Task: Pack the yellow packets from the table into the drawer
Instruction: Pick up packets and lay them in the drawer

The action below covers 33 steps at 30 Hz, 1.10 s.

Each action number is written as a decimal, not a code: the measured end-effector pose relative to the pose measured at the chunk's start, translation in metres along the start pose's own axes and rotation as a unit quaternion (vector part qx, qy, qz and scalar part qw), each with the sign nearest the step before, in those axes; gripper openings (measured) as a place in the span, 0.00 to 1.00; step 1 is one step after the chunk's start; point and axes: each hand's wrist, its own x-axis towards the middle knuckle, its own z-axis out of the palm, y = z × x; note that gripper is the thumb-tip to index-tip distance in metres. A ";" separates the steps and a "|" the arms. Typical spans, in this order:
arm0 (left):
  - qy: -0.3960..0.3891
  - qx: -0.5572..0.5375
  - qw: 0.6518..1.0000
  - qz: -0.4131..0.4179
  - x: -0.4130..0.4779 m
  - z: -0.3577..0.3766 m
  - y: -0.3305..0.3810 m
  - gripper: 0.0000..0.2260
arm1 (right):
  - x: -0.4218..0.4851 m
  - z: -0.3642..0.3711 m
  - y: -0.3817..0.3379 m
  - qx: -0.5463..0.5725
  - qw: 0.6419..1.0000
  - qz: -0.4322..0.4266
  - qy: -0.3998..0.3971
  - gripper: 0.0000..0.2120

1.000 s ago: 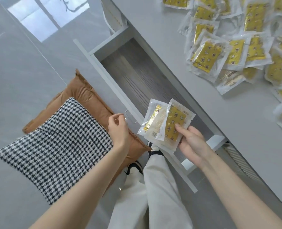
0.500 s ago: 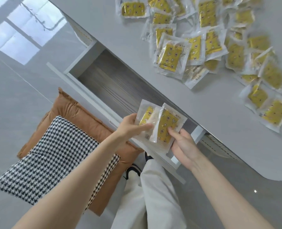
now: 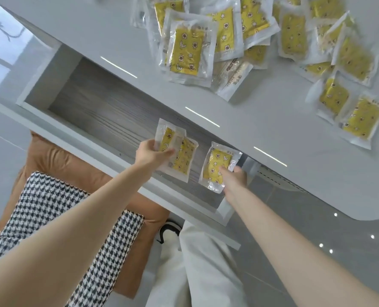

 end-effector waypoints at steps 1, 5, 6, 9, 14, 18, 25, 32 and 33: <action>0.000 -0.006 1.000 -0.007 0.005 0.004 0.000 0.21 | 0.008 0.002 -0.001 -0.006 1.000 -0.003 0.008 0.11; -0.019 -0.020 0.999 -0.023 0.020 0.017 -0.002 0.26 | 0.027 0.014 -0.003 -0.035 0.999 -0.024 0.013 0.19; -0.022 -0.018 0.999 -0.020 0.023 0.021 -0.002 0.27 | 0.032 0.016 -0.001 -0.043 0.999 -0.025 0.016 0.18; -0.002 -0.001 1.000 -0.008 0.033 0.032 -0.004 0.24 | 0.042 0.018 0.008 -0.068 0.995 -0.042 0.057 0.14; 0.063 0.091 0.994 0.025 0.038 0.043 -0.012 0.25 | 0.033 0.017 0.017 -0.190 0.970 -0.119 0.094 0.27; 0.102 0.280 0.941 0.162 0.032 0.038 -0.025 0.34 | 0.015 0.017 0.031 -0.387 0.874 -0.287 0.072 0.39; -0.119 0.606 0.749 0.240 0.033 0.040 -0.045 0.39 | 0.036 0.020 0.044 -0.567 0.725 -0.387 -0.053 0.40; -0.104 0.612 0.750 0.229 0.037 0.053 -0.043 0.36 | 0.045 0.017 0.048 -0.549 0.769 -0.328 -0.010 0.36; -0.102 0.613 0.748 0.234 0.037 0.055 -0.042 0.36 | 0.046 0.015 0.047 -0.544 0.777 -0.316 -0.001 0.37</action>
